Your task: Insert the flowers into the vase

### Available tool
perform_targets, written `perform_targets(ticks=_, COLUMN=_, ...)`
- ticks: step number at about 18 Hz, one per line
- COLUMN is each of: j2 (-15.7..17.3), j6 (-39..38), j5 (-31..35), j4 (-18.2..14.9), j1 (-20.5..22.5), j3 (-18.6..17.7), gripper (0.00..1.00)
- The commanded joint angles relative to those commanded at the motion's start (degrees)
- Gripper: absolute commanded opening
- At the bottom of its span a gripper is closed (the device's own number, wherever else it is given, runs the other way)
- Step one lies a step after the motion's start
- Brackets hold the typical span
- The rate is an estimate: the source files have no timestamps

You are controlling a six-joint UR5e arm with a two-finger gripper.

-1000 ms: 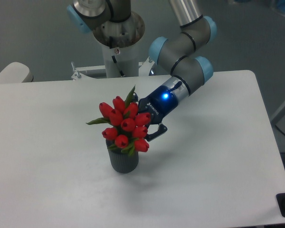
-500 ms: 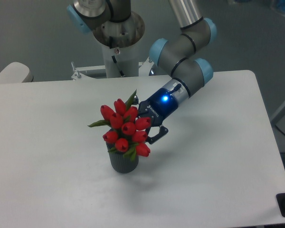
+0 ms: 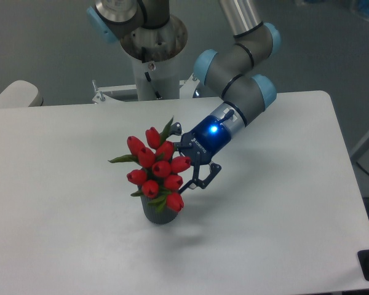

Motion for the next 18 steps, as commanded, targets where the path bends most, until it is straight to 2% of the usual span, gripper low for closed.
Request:
perform_targets(ticks=5, j2=1.05, j6=-0.53, j5=0.70, j4=-0.09, j1=1.76, j3=0.79, gripper=1.00)
perform_targets(ticks=8, j2=2.37, j6=-0.53, j5=1.49, j4=-0.17, j1=4.30, j3=2.10, gripper=1.00)
perform_targets(ticks=12, j2=3.25, j6=0.09, j5=6.58, j4=-0.09, j1=6.76, j3=3.69, gripper=1.00)
perform_targets(ticks=18, j2=3.60, j6=0.26, j5=9.40, j4=-0.09, j1=8.87, j3=4.13, gripper=1.00)
